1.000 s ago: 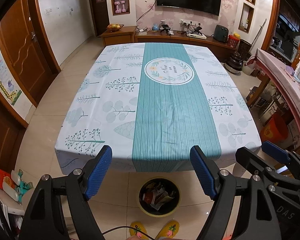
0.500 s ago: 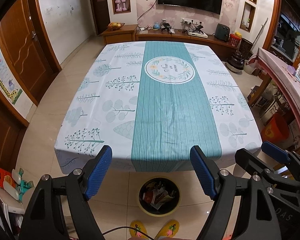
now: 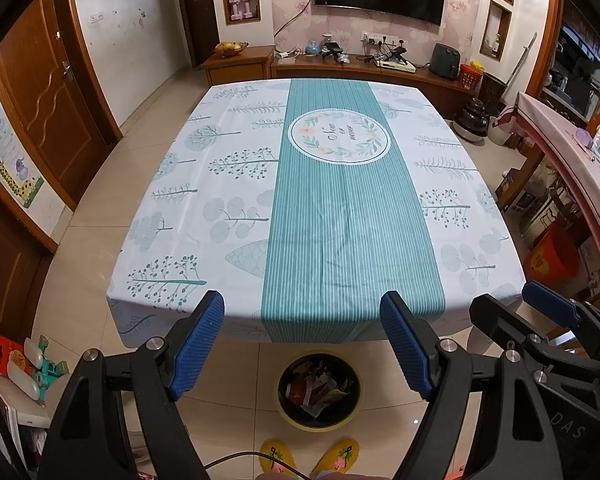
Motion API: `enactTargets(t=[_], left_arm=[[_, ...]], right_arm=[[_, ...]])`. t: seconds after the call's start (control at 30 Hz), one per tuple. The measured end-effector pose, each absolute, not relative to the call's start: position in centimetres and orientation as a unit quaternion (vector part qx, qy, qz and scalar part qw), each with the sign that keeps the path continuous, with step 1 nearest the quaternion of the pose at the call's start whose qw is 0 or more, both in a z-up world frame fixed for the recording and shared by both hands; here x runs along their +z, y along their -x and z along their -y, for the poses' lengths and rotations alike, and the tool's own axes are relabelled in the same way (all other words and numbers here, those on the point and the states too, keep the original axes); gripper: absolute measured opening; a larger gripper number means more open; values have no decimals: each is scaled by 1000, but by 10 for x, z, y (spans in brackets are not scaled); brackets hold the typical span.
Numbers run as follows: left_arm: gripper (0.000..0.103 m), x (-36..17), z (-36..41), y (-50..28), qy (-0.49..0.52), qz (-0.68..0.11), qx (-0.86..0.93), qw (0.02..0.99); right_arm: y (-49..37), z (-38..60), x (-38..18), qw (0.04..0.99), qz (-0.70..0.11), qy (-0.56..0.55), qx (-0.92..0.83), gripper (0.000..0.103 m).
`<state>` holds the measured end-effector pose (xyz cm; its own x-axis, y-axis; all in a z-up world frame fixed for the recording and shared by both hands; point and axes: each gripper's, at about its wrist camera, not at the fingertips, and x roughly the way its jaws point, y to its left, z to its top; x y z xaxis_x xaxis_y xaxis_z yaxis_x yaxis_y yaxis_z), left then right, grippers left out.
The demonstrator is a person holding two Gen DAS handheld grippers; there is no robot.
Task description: Collect trash
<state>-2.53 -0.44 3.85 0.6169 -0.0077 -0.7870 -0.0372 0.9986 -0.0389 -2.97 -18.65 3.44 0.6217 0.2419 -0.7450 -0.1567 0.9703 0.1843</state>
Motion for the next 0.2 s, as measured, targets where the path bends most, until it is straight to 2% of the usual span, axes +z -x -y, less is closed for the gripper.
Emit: enactTargets(t=[0.2], left_arm=[[79, 36, 5, 24, 26, -440, 8, 898]], right_arm=[[27, 188, 33, 898, -423, -50, 111, 77]])
